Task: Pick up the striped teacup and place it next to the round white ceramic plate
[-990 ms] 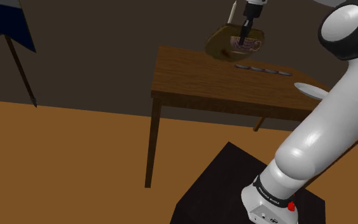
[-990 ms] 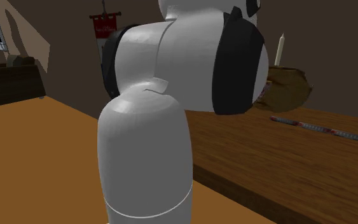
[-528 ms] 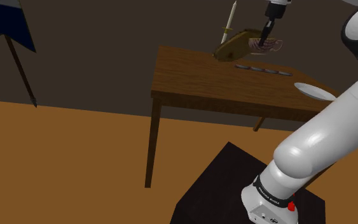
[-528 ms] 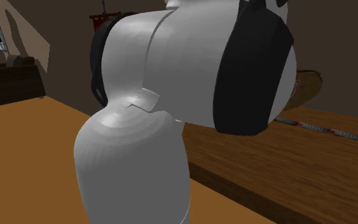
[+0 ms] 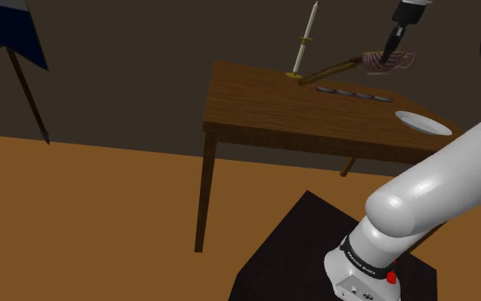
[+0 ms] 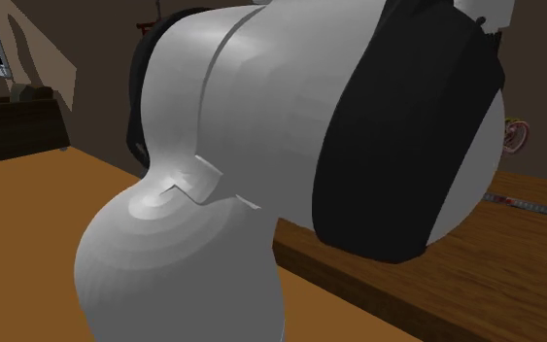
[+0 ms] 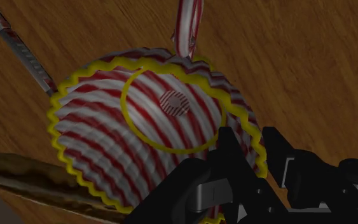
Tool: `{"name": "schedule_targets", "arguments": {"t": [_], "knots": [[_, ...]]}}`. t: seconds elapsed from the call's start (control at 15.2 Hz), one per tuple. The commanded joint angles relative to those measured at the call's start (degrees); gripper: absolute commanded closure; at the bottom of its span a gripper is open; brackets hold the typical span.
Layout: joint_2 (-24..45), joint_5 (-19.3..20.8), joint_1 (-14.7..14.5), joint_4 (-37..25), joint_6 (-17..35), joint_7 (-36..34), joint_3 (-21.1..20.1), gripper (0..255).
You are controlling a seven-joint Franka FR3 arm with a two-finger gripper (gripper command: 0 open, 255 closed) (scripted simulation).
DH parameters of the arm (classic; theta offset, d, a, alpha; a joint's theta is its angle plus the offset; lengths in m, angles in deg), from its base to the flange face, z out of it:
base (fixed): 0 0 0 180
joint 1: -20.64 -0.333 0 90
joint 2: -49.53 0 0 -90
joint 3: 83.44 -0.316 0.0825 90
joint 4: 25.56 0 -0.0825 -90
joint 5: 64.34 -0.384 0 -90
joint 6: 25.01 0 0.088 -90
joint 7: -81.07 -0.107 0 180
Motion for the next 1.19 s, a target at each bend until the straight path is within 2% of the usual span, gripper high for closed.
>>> {"name": "schedule_targets", "arguments": {"t": [0.0, 1.12], "knots": [[-0.78, 0.41, 0.67, 1.15, 0.74, 1.73, 1.08, 255], [-6.08, 2.93, 1.5, 19.31, 13.9, -1.02, 0.65, 255]]}}
